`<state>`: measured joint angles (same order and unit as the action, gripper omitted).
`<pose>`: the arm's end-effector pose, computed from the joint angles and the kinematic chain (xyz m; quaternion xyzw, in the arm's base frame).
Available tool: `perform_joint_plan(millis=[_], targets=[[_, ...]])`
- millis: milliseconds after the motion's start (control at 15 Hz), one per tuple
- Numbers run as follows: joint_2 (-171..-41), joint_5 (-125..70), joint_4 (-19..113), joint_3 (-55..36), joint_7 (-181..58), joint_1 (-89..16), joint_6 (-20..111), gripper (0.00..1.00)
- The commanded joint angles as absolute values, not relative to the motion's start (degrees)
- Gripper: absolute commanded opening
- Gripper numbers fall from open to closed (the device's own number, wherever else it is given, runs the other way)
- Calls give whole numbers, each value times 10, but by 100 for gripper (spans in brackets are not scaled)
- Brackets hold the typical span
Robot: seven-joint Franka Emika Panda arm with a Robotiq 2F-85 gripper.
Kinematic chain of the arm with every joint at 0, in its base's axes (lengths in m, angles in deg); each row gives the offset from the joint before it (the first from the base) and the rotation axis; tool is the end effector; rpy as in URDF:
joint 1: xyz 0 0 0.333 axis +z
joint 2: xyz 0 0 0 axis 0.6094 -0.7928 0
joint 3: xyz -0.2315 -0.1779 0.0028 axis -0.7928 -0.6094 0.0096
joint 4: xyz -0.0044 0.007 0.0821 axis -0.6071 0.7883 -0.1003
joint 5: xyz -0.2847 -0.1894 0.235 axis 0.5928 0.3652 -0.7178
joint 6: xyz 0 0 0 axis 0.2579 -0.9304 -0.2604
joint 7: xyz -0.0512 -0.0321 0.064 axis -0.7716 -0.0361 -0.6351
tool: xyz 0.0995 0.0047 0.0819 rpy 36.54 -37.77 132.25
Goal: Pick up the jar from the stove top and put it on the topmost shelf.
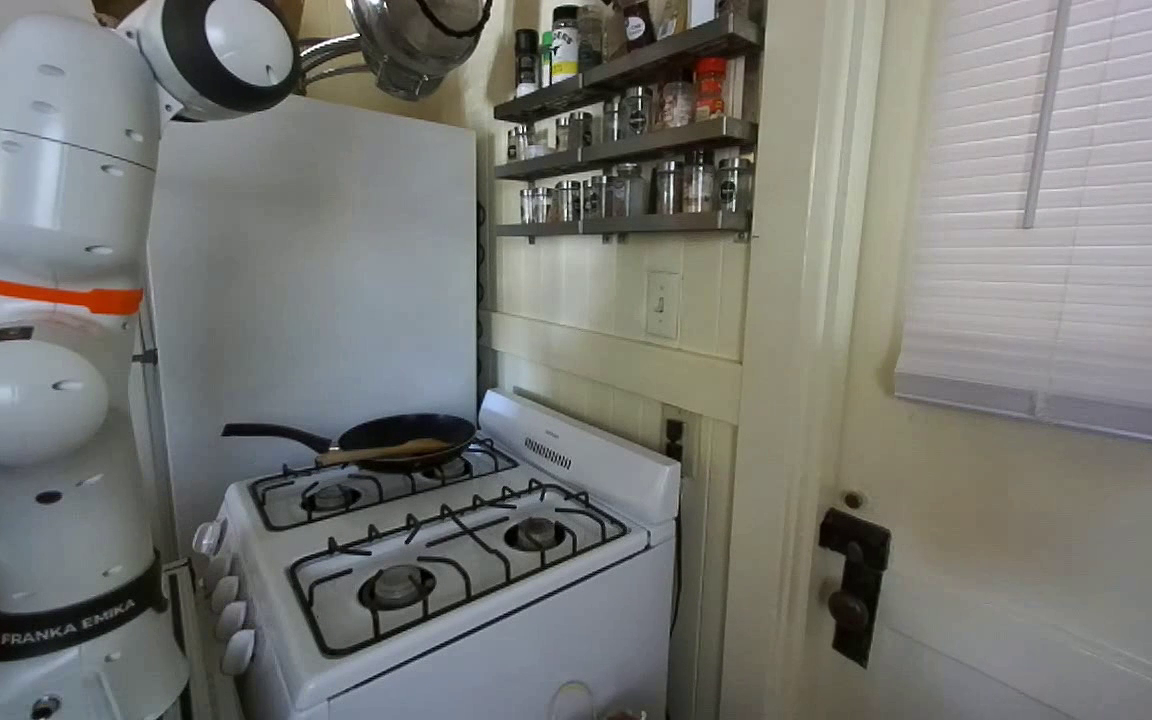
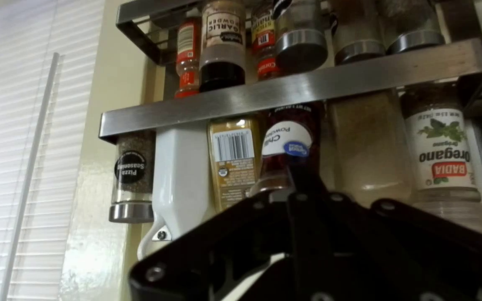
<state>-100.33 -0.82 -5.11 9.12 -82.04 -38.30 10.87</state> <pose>0.5488 0.0499 0.9146 0.8749 -0.1572 0.4512 0.0797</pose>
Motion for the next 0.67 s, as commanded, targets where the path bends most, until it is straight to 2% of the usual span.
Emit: perform_joint_plan(millis=[0,600], targets=[[-1012,13,-48,89,-810,-381,149,0],[-1021,14,-40,88,-811,-383,205,0]])
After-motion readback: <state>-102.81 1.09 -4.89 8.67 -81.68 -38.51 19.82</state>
